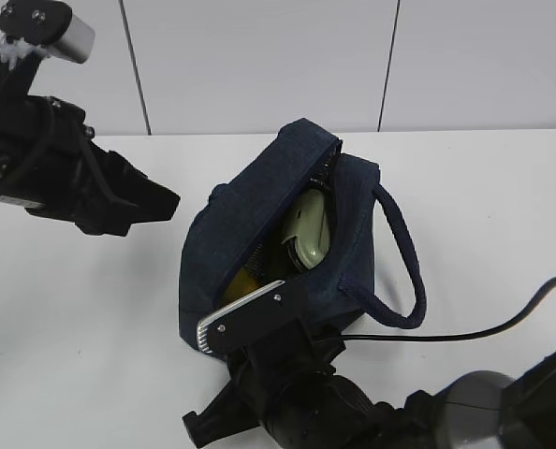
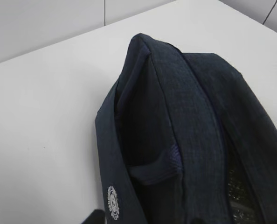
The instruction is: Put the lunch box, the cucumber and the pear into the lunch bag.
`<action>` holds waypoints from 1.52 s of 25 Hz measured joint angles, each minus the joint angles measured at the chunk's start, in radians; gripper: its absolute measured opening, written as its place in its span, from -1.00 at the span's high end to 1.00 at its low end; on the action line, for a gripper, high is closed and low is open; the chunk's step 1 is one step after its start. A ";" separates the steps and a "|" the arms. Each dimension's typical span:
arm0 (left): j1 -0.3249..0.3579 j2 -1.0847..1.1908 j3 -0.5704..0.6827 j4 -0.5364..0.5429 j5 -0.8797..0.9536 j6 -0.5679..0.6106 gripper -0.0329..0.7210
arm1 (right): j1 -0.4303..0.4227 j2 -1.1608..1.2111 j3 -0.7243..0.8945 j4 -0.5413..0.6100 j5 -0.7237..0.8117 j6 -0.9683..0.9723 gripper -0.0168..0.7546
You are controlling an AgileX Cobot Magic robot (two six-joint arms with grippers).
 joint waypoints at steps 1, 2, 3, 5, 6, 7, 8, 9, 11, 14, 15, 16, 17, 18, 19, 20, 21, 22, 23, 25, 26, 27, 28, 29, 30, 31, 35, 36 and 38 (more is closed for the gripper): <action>0.000 0.000 0.000 0.000 -0.001 0.000 0.04 | 0.000 0.000 0.000 0.001 0.009 -0.009 0.96; 0.000 0.000 0.000 0.000 -0.002 0.000 0.04 | 0.000 -0.005 0.000 0.004 0.029 -0.022 0.96; 0.000 0.000 0.000 0.000 -0.003 0.000 0.04 | 0.000 -0.013 0.000 0.011 0.046 -0.034 0.96; 0.000 0.000 0.000 0.000 -0.006 0.000 0.04 | 0.000 -0.029 0.000 0.018 0.087 -0.052 0.96; 0.000 0.000 0.000 0.001 -0.008 0.000 0.04 | 0.000 -0.037 0.000 0.020 0.103 -0.061 0.96; 0.000 0.000 0.000 0.001 -0.009 0.000 0.04 | 0.000 -0.048 0.000 0.020 0.123 -0.072 0.96; 0.000 0.000 0.000 0.005 -0.009 0.000 0.04 | 0.000 -0.058 0.000 0.022 0.135 -0.076 0.96; 0.000 0.000 0.000 0.006 -0.009 0.000 0.04 | 0.000 -0.073 0.000 0.024 0.153 -0.089 0.96; 0.000 0.000 0.000 0.008 -0.009 0.000 0.04 | 0.000 -0.116 0.000 0.026 0.194 -0.116 0.96; 0.000 0.000 0.000 0.012 -0.009 0.000 0.04 | 0.000 -0.172 0.000 0.071 0.241 -0.181 0.96; 0.000 0.000 0.000 0.013 -0.009 0.000 0.04 | 0.000 -0.192 0.000 0.114 0.252 -0.232 0.96; 0.000 0.000 0.000 0.015 -0.009 0.000 0.04 | 0.000 -0.210 0.000 0.159 0.260 -0.285 0.96; 0.000 0.000 0.000 0.015 -0.009 0.000 0.04 | 0.000 -0.229 0.000 0.204 0.262 -0.339 0.96; 0.000 0.000 0.000 0.018 -0.009 0.000 0.04 | 0.000 -0.244 0.000 0.238 0.266 -0.383 0.96; 0.000 0.000 0.000 0.023 -0.009 0.001 0.04 | 0.000 -0.262 0.000 0.271 0.268 -0.424 0.96; 0.000 0.000 0.000 0.031 -0.009 0.001 0.04 | 0.000 -0.280 0.000 0.294 0.273 -0.475 0.96; 0.000 0.000 0.000 0.038 -0.009 0.001 0.04 | 0.000 -0.299 0.000 0.307 0.278 -0.507 0.96; 0.000 0.000 0.000 0.045 -0.007 0.001 0.04 | 0.000 -0.317 0.000 0.317 0.282 -0.525 0.96; 0.000 0.000 0.000 0.050 -0.004 0.001 0.04 | 0.000 -0.332 0.000 0.323 0.283 -0.537 0.96; 0.000 0.000 0.000 0.059 0.005 0.002 0.04 | 0.000 -0.365 0.001 0.340 0.286 -0.564 0.96; 0.000 0.000 0.000 0.063 0.007 0.005 0.04 | 0.000 -0.379 0.001 0.345 0.292 -0.578 0.96; 0.000 0.000 0.000 0.068 0.008 0.012 0.04 | 0.000 -0.389 0.001 0.350 0.299 -0.587 0.96; 0.000 0.000 0.001 0.070 0.008 0.020 0.04 | 0.000 -0.398 0.001 0.354 0.309 -0.598 0.96; 0.000 0.000 0.007 0.070 0.005 0.032 0.04 | 0.000 -0.403 0.001 0.356 0.313 -0.603 0.96; 0.000 0.000 0.015 0.070 0.005 0.052 0.04 | 0.000 -0.410 0.001 0.360 0.317 -0.605 0.96; 0.000 0.000 0.030 0.064 -0.002 0.078 0.04 | 0.000 -0.413 0.001 0.360 0.319 -0.607 0.96; 0.000 0.000 0.136 -0.051 -0.053 0.275 0.04 | 0.000 -0.413 0.003 0.365 0.340 -0.611 0.96; 0.000 0.000 0.167 -0.109 -0.064 0.370 0.04 | 0.000 -0.413 0.003 0.365 0.345 -0.611 0.96; 0.000 0.000 0.208 -0.287 -0.068 0.596 0.04 | 0.000 -0.413 0.003 0.365 0.347 -0.613 0.96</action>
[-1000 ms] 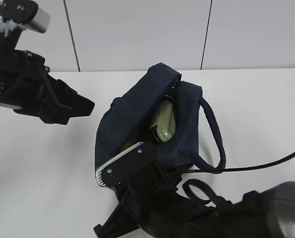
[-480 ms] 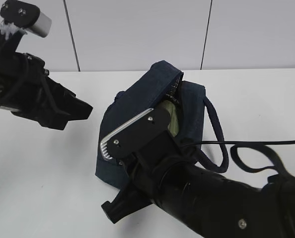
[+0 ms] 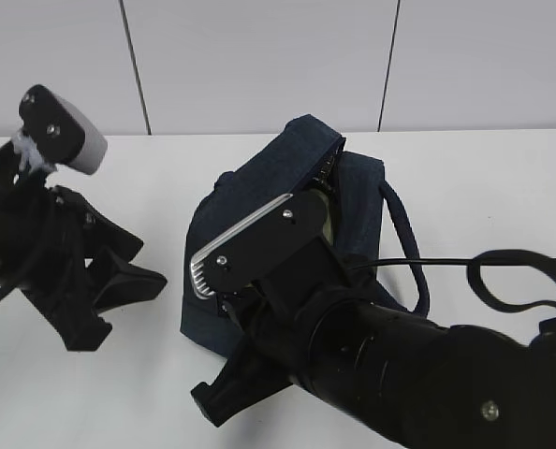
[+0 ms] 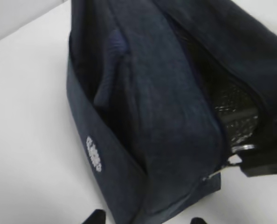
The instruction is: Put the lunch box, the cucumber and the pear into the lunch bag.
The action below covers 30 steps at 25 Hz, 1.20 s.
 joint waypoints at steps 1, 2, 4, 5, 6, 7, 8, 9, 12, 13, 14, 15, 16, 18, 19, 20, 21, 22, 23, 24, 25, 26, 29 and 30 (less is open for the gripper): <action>0.000 0.000 0.012 -0.077 0.003 0.092 0.04 | 0.000 0.000 0.000 0.000 0.002 0.000 0.96; 0.000 0.000 0.018 -0.154 0.005 0.183 0.04 | 0.000 0.000 0.000 0.000 0.004 -0.002 0.96; 0.000 0.011 0.018 -0.250 0.006 0.293 0.04 | 0.000 -0.002 0.000 0.000 0.004 -0.002 0.96; 0.000 0.023 0.018 -0.269 0.007 0.326 0.04 | 0.000 -0.002 0.000 0.000 0.004 -0.002 0.96; 0.000 0.037 0.018 -0.282 0.008 0.348 0.04 | 0.000 -0.002 0.000 0.000 0.006 -0.002 0.96; 0.000 0.056 0.018 -0.289 0.018 0.365 0.04 | 0.000 -0.002 0.000 0.000 0.006 -0.002 0.96; 0.000 0.075 0.018 -0.294 0.032 0.377 0.04 | 0.000 -0.002 0.000 0.000 0.006 -0.002 0.96; 0.000 0.093 0.018 -0.304 0.042 0.394 0.04 | 0.000 -0.002 0.000 0.000 0.006 -0.002 0.96; 0.000 0.137 0.018 -0.334 0.047 0.431 0.04 | 0.000 -0.002 0.000 0.000 0.006 -0.002 0.96; 0.000 0.146 0.018 -0.345 0.046 0.447 0.04 | 0.000 -0.002 0.000 0.000 0.007 -0.002 0.96; 0.000 0.155 0.018 -0.361 0.046 0.464 0.04 | 0.000 -0.002 0.000 0.000 0.007 -0.002 0.96; 0.000 0.161 0.018 -0.376 0.047 0.481 0.04 | 0.000 -0.002 0.000 0.000 0.010 -0.002 0.96; 0.000 0.167 0.018 -0.396 0.050 0.504 0.04 | 0.000 -0.002 0.000 0.000 0.012 -0.002 0.96; 0.000 0.179 0.018 -0.436 0.055 0.547 0.04 | 0.000 -0.002 0.000 0.000 0.014 -0.002 0.96; 0.000 0.186 0.018 -0.451 0.057 0.559 0.04 | 0.000 -0.002 0.000 0.000 0.016 -0.004 0.96; 0.000 0.194 0.018 -0.464 0.058 0.573 0.04 | 0.000 -0.002 0.000 0.000 0.016 -0.004 0.96; 0.000 0.204 0.018 -0.473 0.059 0.581 0.04 | 0.000 -0.002 0.000 0.000 0.016 -0.004 0.96; 0.000 0.215 0.018 -0.485 0.061 0.586 0.04 | 0.000 -0.002 0.000 0.000 0.018 -0.004 0.96; 0.000 0.225 0.018 -0.493 0.065 0.596 0.05 | 0.000 -0.002 0.000 0.000 0.018 -0.004 0.96; 0.000 0.232 0.018 -0.503 0.069 0.602 0.07 | 0.000 -0.002 0.000 0.002 0.019 -0.004 0.96; 0.000 0.239 0.017 -0.510 0.073 0.603 0.13 | 0.000 -0.002 0.000 0.001 0.019 -0.004 0.96; 0.000 0.246 0.014 -0.514 0.076 0.603 0.21 | 0.000 -0.002 0.000 0.001 0.020 -0.004 0.96; 0.000 0.259 -0.004 -0.518 0.088 0.603 0.55 | 0.000 -0.002 0.000 0.001 0.020 -0.004 0.96; 0.000 0.262 -0.006 -0.519 0.093 0.603 0.68 | 0.000 -0.002 0.000 0.001 0.020 -0.004 0.96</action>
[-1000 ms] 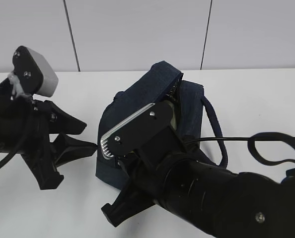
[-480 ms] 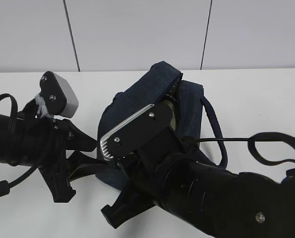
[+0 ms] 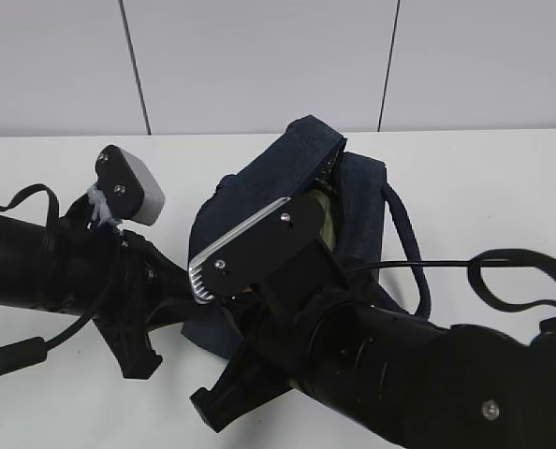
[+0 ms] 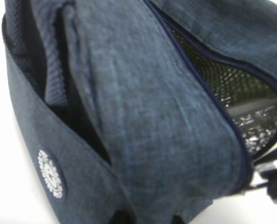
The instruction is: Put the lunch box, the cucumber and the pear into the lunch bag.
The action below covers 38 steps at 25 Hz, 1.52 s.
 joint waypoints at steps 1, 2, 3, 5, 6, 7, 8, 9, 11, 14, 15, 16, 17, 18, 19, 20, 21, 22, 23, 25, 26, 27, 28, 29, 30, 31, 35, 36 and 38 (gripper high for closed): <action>0.000 0.004 -0.001 0.000 0.003 0.000 0.76 | 0.000 0.000 0.000 0.002 0.000 0.000 0.96; 0.000 0.007 -0.003 0.000 0.008 0.000 0.81 | 0.000 0.000 0.000 0.002 0.000 0.000 0.96; 0.000 0.009 -0.003 0.000 0.008 0.000 0.84 | 0.000 0.000 0.000 0.002 0.000 0.000 0.96; 0.000 0.009 -0.004 0.000 0.008 0.000 0.86 | 0.000 0.000 0.000 0.005 0.000 0.000 0.96; 0.000 0.009 -0.005 0.000 0.008 0.000 0.87 | 0.000 0.000 0.000 0.017 0.000 0.000 0.96; 0.000 0.009 -0.005 0.000 0.008 0.000 0.88 | 0.000 0.000 -0.006 0.025 0.000 0.000 0.96; 0.000 0.009 -0.005 0.000 0.008 0.000 0.88 | 0.000 0.000 -0.010 0.031 0.000 -0.001 0.96; 0.000 0.009 -0.005 0.000 0.006 0.000 0.88 | 0.000 -0.005 -0.014 0.038 0.000 -0.001 0.96; 0.000 0.009 -0.005 0.000 -0.004 0.000 0.88 | 0.000 -0.023 -0.022 0.043 0.000 -0.001 0.96; 0.000 0.009 -0.005 0.000 -0.014 0.000 0.88 | 0.000 -0.072 -0.030 0.047 0.000 -0.012 0.96; 0.000 0.009 -0.005 0.000 -0.014 0.000 0.88 | 0.000 -0.089 -0.030 0.057 0.000 -0.027 0.96; 0.000 0.009 -0.005 0.000 -0.014 0.000 0.88 | 0.000 -0.103 -0.030 0.072 0.000 -0.043 0.96; 0.000 0.009 -0.005 0.000 -0.015 0.000 0.88 | 0.000 -0.114 -0.030 0.087 0.000 -0.065 0.96; 0.000 0.009 -0.005 0.000 -0.015 0.000 0.88 | 0.000 -0.116 -0.030 0.097 -0.002 -0.079 0.96; 0.000 0.009 -0.005 0.000 -0.015 0.000 0.88 | 0.000 -0.123 -0.030 0.118 -0.015 -0.116 0.96; 0.000 0.009 -0.005 0.000 -0.015 0.000 0.88 | 0.000 -0.124 -0.030 0.134 -0.037 -0.143 0.96; 0.000 0.009 -0.005 0.000 -0.015 0.000 0.88 | -0.002 -0.124 -0.030 0.147 -0.051 -0.169 0.96; 0.000 0.009 -0.005 0.000 -0.015 0.000 0.88 | -0.008 -0.124 -0.030 0.152 -0.059 -0.177 0.96; 0.000 0.009 -0.005 0.000 -0.015 0.000 0.88 | -0.012 -0.124 -0.030 0.154 -0.060 -0.182 0.96; 0.000 0.009 -0.005 -0.002 -0.015 0.000 0.88 | -0.060 -0.124 -0.034 0.160 -0.055 -0.200 0.96; 0.000 0.009 -0.005 -0.003 -0.015 0.000 0.88 | -0.081 -0.124 -0.039 0.162 -0.043 -0.200 0.96; 0.000 0.009 -0.006 -0.007 -0.012 0.000 0.88 | -0.104 -0.124 -0.046 0.164 -0.022 -0.201 0.96; 0.000 0.009 -0.006 -0.010 -0.009 0.000 0.88 | -0.131 -0.124 -0.057 0.164 0.013 -0.203 0.96; 0.000 0.009 -0.007 -0.012 -0.005 0.000 0.88 | -0.140 -0.124 -0.062 0.164 0.023 -0.203 0.96; 0.000 0.009 -0.007 -0.016 -0.004 0.000 0.89 | -0.179 -0.124 -0.087 0.164 0.071 -0.207 0.96; 0.000 0.009 -0.008 -0.018 -0.002 0.000 0.89 | -0.197 -0.124 -0.103 0.164 0.097 -0.215 0.96; 0.000 0.009 -0.006 -0.018 -0.005 0.000 0.89 | -0.230 -0.124 -0.152 0.164 0.139 -0.224 0.96; 0.000 0.009 -0.006 -0.018 -0.007 0.000 0.89 | -0.232 -0.124 -0.159 0.164 0.148 -0.224 0.96; 0.000 0.009 -0.006 -0.016 -0.009 0.000 0.89 | -0.233 -0.124 -0.161 0.164 0.158 -0.225 0.96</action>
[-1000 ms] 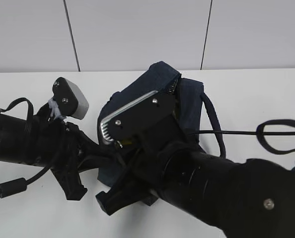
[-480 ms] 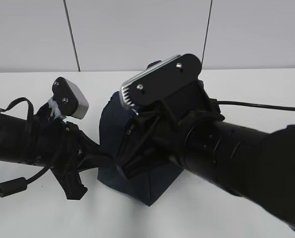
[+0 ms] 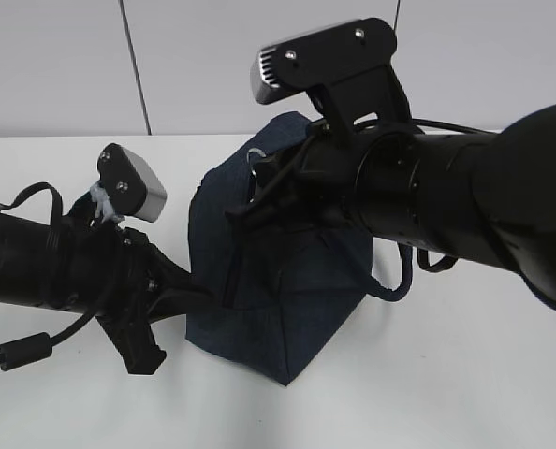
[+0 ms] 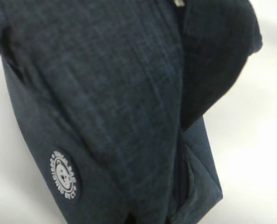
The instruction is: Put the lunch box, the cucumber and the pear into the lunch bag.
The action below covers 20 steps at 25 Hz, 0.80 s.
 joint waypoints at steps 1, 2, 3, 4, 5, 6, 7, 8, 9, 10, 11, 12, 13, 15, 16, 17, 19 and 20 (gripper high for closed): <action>0.000 0.000 0.000 0.002 -0.002 0.000 0.89 | 0.000 0.000 0.000 0.000 0.002 0.000 0.96; 0.000 0.000 0.000 0.002 -0.002 0.000 0.89 | 0.000 0.000 0.000 0.000 0.004 -0.005 0.96; 0.000 0.000 0.000 0.003 -0.002 0.000 0.89 | 0.000 0.000 0.000 0.000 0.004 -0.009 0.96; 0.000 0.000 0.000 0.003 -0.002 0.000 0.89 | 0.000 0.000 0.000 0.000 -0.001 -0.020 0.96; 0.000 0.000 0.000 0.003 -0.002 0.000 0.89 | 0.000 0.000 0.000 0.000 -0.008 -0.037 0.96; 0.000 0.000 0.000 0.003 -0.002 0.000 0.89 | 0.000 0.000 -0.002 0.000 -0.008 -0.042 0.96; 0.000 0.000 0.000 0.003 -0.002 0.000 0.89 | -0.006 0.000 -0.002 0.000 -0.010 -0.051 0.96; 0.000 0.000 0.000 0.003 -0.002 0.000 0.89 | -0.011 0.000 -0.003 0.000 -0.010 -0.057 0.96; 0.000 0.000 0.000 0.002 -0.002 0.000 0.89 | -0.021 0.000 -0.004 0.005 -0.010 -0.059 0.96; 0.000 0.000 0.000 0.002 -0.003 0.000 0.89 | -0.033 0.000 -0.007 0.007 -0.010 -0.061 0.96; 0.000 0.000 0.000 0.002 -0.004 0.000 0.89 | -0.044 0.000 -0.012 0.009 -0.010 -0.064 0.96; 0.000 0.000 0.000 0.001 -0.004 0.000 0.89 | -0.052 0.000 -0.015 0.009 -0.008 -0.068 0.96; 0.000 0.000 0.000 -0.001 -0.004 0.000 0.89 | -0.077 0.000 -0.026 0.016 0.003 -0.077 0.96; 0.000 0.000 0.000 -0.002 -0.004 0.000 0.89 | -0.097 0.000 -0.041 0.022 0.018 -0.092 0.96; 0.000 0.000 0.000 -0.002 -0.005 0.000 0.89 | -0.117 0.000 -0.056 0.029 0.026 -0.102 0.96; 0.000 0.000 0.000 -0.002 -0.005 0.000 0.89 | -0.129 0.000 -0.065 0.029 0.031 -0.107 0.96; 0.000 0.000 0.000 -0.003 -0.005 0.000 0.89 | -0.157 0.005 -0.086 0.033 0.049 -0.120 0.96; 0.000 0.000 0.000 -0.005 -0.005 0.000 0.89 | -0.169 0.018 -0.096 0.033 0.060 -0.124 0.96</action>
